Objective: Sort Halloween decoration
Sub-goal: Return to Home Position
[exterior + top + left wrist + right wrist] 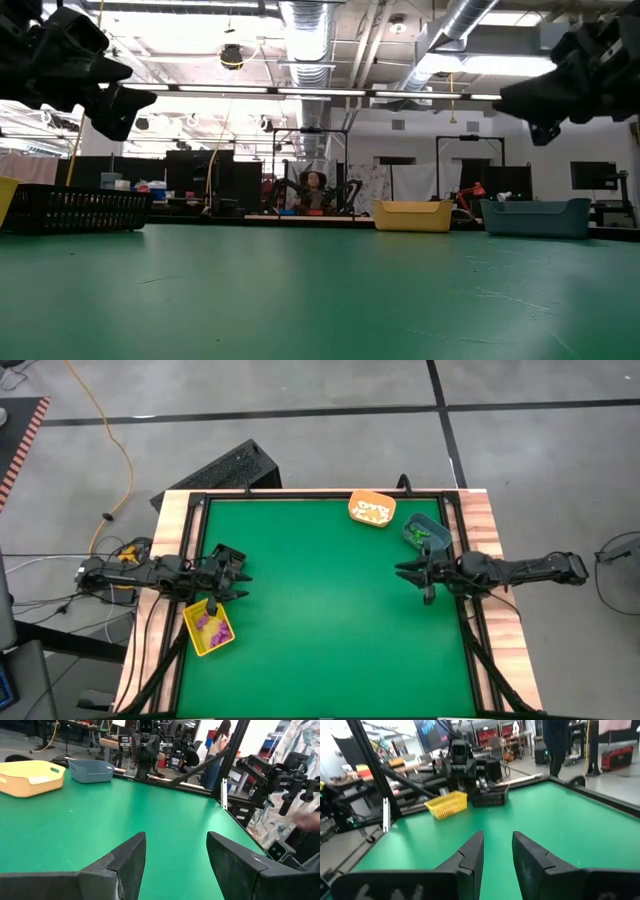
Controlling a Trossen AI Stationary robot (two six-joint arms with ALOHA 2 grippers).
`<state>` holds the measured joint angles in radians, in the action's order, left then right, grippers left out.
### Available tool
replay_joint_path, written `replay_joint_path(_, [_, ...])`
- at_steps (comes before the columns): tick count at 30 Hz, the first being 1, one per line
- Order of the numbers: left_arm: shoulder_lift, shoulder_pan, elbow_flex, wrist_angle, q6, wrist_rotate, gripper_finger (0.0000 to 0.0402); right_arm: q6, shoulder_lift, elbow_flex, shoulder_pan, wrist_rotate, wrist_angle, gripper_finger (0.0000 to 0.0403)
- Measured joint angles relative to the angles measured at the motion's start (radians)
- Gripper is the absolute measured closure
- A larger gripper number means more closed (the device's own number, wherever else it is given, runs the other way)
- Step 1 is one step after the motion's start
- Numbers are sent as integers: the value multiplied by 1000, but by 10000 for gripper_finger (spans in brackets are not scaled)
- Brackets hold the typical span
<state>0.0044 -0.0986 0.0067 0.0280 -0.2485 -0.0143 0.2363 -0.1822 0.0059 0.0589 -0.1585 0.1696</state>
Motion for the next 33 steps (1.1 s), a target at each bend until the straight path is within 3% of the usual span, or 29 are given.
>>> replay_joint_path(8, [0,0,0,0,0,0,202,1,0,0,0,1,-116,291])
replay_joint_path(33, [0,0,0,0,0,0,202,1,-1,0,0,4,-127,291])
